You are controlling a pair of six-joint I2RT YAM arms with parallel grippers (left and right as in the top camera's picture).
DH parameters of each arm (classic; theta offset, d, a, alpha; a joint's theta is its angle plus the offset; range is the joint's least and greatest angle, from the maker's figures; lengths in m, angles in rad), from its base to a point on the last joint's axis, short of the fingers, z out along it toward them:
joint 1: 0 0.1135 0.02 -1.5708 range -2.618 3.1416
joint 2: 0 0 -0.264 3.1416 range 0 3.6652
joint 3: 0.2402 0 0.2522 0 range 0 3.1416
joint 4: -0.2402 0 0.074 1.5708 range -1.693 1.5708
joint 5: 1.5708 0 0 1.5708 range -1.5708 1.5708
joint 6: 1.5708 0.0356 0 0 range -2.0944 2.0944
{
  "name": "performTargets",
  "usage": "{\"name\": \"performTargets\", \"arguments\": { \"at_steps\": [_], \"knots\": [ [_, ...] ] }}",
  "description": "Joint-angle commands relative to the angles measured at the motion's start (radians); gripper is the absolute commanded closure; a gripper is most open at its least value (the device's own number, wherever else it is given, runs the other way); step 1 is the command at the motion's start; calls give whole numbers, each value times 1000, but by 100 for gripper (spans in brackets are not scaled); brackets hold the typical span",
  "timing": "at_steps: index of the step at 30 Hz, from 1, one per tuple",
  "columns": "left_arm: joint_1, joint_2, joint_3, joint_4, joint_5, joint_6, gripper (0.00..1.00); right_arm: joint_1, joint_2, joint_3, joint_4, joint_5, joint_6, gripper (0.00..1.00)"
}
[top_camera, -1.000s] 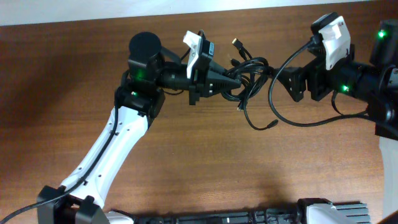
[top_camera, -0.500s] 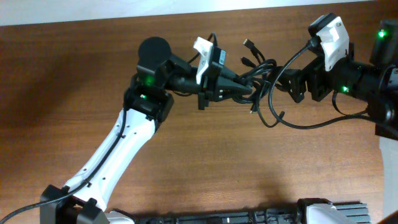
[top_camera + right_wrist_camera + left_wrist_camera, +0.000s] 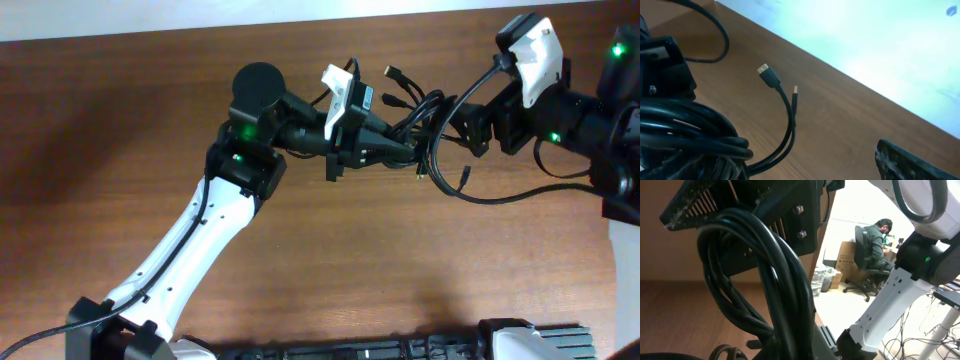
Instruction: Untangle cables
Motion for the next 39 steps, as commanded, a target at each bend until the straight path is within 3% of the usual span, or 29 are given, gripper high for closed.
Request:
{"name": "performTargets", "arguments": {
  "at_steps": [1, 13, 18, 26, 34, 39],
  "knots": [
    [-23, -12, 12, -10, 79, 24, 100, 0, -5, 15, 67, 2, 45, 1],
    [-23, -12, 12, -10, 79, 23, 100, -2, -6, 15, 142, 5, 86, 1],
    [-23, -12, 12, -9, 101, 24, 100, -2, -7, 15, 129, 155, 150, 1],
    [-23, -12, 12, -8, 115, 24, 100, -2, -16, 15, 112, 183, 152, 1],
    [5, -12, 12, 12, 106, 24, 100, -2, -56, 15, -59, 270, 135, 1],
    [41, -12, 12, 87, 179, 32, 100, -1, -89, 15, -174, 290, 34, 1]
  ]
}}
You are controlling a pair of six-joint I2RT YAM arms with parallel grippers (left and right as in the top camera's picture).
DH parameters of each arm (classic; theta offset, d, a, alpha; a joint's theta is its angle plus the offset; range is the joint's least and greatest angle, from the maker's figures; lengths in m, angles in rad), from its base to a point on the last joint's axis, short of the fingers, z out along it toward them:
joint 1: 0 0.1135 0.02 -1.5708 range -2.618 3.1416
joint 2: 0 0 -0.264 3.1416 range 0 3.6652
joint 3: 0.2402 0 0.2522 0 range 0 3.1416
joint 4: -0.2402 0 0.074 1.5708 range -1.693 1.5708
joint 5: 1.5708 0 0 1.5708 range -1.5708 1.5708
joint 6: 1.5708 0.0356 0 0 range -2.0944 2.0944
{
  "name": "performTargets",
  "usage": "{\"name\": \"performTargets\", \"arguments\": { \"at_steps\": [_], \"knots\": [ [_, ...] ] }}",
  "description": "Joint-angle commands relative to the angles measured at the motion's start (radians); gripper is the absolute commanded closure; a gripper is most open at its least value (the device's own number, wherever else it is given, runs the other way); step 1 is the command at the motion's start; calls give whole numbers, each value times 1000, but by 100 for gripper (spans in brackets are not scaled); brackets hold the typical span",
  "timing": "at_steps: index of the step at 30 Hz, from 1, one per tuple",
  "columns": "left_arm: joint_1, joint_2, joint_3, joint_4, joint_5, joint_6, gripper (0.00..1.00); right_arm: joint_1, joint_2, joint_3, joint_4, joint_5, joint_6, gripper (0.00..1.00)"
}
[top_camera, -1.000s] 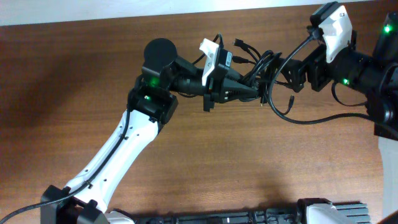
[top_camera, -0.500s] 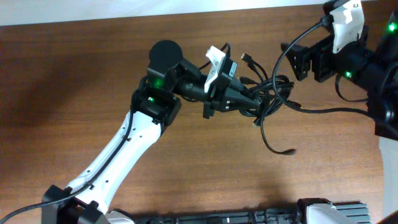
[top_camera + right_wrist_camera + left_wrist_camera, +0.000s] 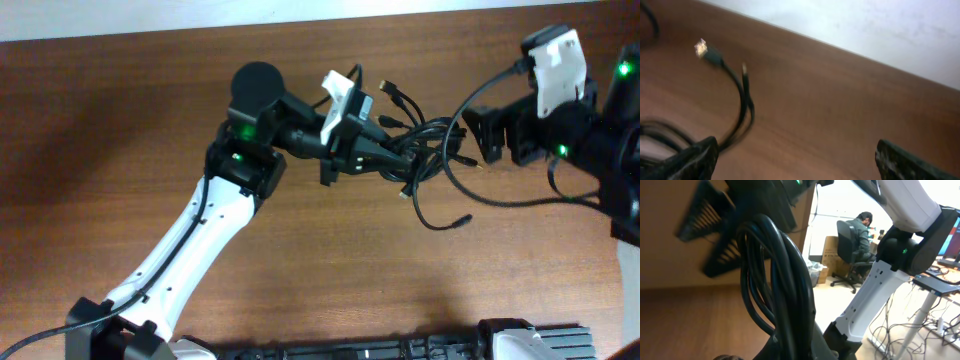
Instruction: Untangle cables
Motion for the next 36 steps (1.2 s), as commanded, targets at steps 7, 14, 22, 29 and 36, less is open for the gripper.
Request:
{"name": "performTargets", "arguments": {
  "at_steps": [7, 14, 22, 29, 36],
  "knots": [
    [86, -12, 5, 101, 145, 87, 100, -2, -77, 14, -50, -59, -225, 14],
    [94, -12, 5, 97, 145, 87, 100, -2, -88, 14, -24, -370, -390, 24],
    [82, -12, 5, 98, 145, 87, 100, -1, -82, 14, -24, -521, -502, 28],
    [75, -12, 5, 102, 145, 87, 100, -1, -53, 14, -27, -595, -514, 26],
    [37, -12, 5, 120, 144, 87, 100, -1, -28, 14, -32, -643, -547, 30]
  ]
}}
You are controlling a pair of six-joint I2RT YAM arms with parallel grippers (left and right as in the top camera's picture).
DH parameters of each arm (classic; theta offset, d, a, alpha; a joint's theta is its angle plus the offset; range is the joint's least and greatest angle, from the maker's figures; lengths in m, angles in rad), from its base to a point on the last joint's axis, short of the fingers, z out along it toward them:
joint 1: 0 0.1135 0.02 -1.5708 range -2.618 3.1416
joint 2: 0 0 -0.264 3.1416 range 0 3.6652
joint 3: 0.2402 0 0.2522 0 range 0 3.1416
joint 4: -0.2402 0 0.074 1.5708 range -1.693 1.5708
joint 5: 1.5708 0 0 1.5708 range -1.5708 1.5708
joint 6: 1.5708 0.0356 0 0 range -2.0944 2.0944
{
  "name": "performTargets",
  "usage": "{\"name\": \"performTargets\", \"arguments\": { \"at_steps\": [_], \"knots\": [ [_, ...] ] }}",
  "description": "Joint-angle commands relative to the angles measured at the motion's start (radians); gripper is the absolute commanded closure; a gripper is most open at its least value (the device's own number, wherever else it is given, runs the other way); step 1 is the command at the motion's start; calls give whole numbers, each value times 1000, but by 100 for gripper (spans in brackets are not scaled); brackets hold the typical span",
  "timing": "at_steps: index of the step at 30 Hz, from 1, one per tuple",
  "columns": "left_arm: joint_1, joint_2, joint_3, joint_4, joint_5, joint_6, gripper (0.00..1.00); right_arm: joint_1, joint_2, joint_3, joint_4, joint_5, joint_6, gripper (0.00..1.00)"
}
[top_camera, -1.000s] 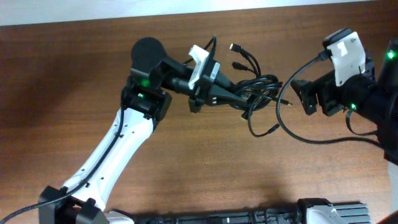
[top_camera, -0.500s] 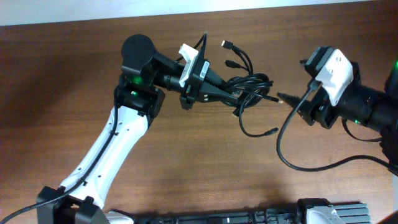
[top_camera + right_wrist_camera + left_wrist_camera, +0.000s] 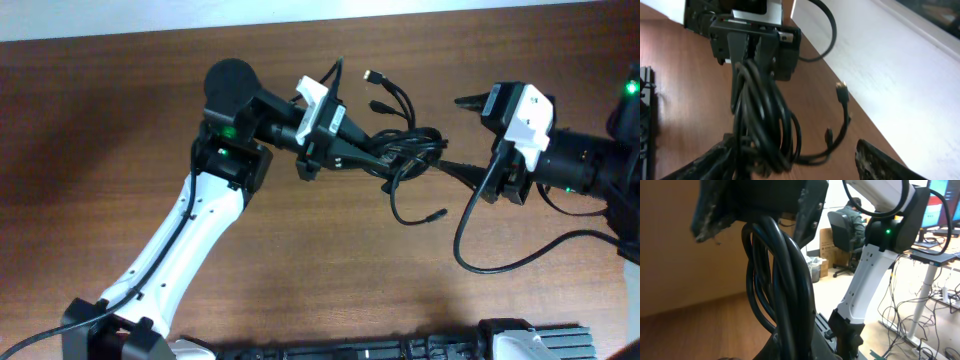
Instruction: Untangle cables
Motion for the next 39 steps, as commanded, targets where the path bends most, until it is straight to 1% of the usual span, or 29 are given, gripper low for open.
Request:
{"name": "performTargets", "arguments": {
  "at_steps": [1, 2, 3, 4, 5, 6, 17, 19, 21, 23, 25, 31, 36, 39],
  "knots": [
    [-16, -12, 5, 13, 10, 23, 100, -1, 8, 14, -4, -51, -21, 37],
    [-16, -12, 5, 13, 10, 23, 100, -1, 8, 14, -4, -51, -21, 59],
    [-16, -12, 5, 13, 10, 23, 100, -1, 8, 14, -4, -49, -21, 74],
    [-16, -12, 5, 13, 10, 23, 100, -1, 8, 14, -4, -43, -21, 83],
    [-16, -12, 5, 13, 10, 23, 100, -1, 8, 14, -4, -38, -21, 86],
    [-16, -12, 5, 13, 10, 23, 100, -1, 8, 14, -4, -32, -20, 96],
    [-8, -12, 5, 8, -14, 23, 100, -1, 7, 14, 5, -28, -20, 96],
    [-8, -12, 5, 7, -14, 22, 100, -2, 7, 14, 35, -28, -19, 96],
    [-8, -12, 5, 0, 0, 22, 100, -2, 7, 14, 100, -14, 5, 96],
    [-10, -12, 5, -11, 10, 18, 100, -1, 7, 14, 173, 45, 68, 96],
    [-10, -12, 5, -33, 10, 16, 100, -1, 8, 14, 263, 137, 162, 96],
    [-10, -12, 5, -55, 10, 16, 100, -1, 8, 14, 417, 330, 361, 96],
    [-10, -12, 5, -56, 10, 16, 100, -1, 8, 14, 431, 522, 448, 96],
    [-10, -12, 5, -55, 10, 16, 100, -1, 7, 14, 402, 557, 449, 95]
  ]
}}
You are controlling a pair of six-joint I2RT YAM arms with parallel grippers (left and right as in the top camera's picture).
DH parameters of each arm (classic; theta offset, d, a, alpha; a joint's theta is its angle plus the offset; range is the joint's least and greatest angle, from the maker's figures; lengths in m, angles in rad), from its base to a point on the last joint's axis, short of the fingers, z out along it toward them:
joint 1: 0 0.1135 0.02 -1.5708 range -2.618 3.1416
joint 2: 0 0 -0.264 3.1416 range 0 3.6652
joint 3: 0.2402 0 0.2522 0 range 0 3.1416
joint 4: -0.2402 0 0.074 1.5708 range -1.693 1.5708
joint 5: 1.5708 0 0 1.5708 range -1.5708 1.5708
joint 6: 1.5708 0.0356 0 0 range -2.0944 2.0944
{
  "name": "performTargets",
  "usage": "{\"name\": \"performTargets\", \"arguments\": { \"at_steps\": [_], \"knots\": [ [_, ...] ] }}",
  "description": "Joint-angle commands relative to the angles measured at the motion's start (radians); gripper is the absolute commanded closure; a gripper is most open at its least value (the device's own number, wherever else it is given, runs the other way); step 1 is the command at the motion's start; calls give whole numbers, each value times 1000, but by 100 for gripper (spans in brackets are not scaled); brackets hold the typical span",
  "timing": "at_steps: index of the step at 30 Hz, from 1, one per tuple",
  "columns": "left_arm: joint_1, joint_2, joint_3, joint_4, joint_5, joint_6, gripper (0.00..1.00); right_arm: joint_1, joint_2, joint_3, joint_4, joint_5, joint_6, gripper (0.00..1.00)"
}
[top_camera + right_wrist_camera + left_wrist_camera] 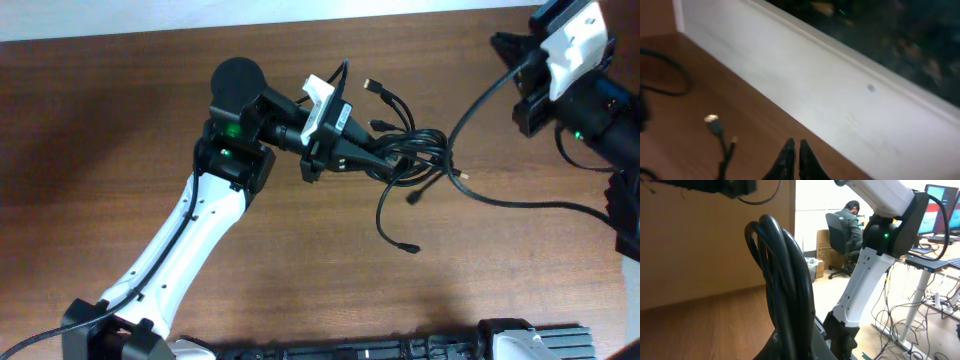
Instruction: Untangle cables
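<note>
A tangled bundle of black cables point(400, 150) hangs above the brown table point(120, 120), with my left gripper point(378, 158) shut on it. In the left wrist view the bundle point(785, 275) rises as a thick loop out of that gripper point(795, 342). Plug ends point(370, 86) stick out at the top. One loose strand point(392, 225) dangles below. A long cable point(480, 100) arcs from the bundle towards my right gripper point(502, 42) at the far right. In the right wrist view its fingertips point(790, 155) are pressed together, with nothing visible between them.
Beyond the table's far edge is a white wall point(805, 75). Two plug ends point(713, 120) show low on the left in the right wrist view. A further cable point(550, 205) runs along the table towards the right arm's base. A person sits at a desk point(850, 230) in the background.
My right gripper was open at the bundle's right end; it is now shut, up at the far right corner. The dangling strand hangs longer. The left gripper still holds the bundle.
My left gripper held the bundle throughout. The right gripper was open close to the bundle's right side, then further right, then at mid-table against the bundle's end. Now it is shut by the far edge, and more loose strands hang from the bundle.
</note>
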Motion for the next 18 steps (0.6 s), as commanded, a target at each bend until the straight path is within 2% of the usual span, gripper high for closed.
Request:
{"name": "performTargets", "arguments": {
  "at_steps": [1, 2, 3, 4, 6, 10, 14, 18],
  "knots": [
    [0, -12, -1, 2, 19, 17, 100, -3, 0, 16, -34, 122, 58, 84],
    [0, -12, -1, 2, 18, 17, 100, -3, 1, 16, -56, 122, 58, 58],
    [0, -12, -1, 3, 17, 17, 100, -3, 1, 16, -77, 122, 58, 48],
    [0, -12, -1, 3, 16, 17, 100, -3, 1, 16, -92, 123, 58, 45],
    [1, -12, -1, 3, 8, 17, 100, -3, 1, 16, -140, 126, 56, 33],
    [3, -12, -1, 3, -25, 17, 100, -3, 0, 16, -259, 126, 40, 24],
    [3, -12, -1, 3, -87, 16, 100, -3, 0, 16, -371, 124, -43, 20],
    [6, -12, -1, 2, -159, 15, 100, -3, 0, 16, -401, 48, -47, 18]
  ]
}}
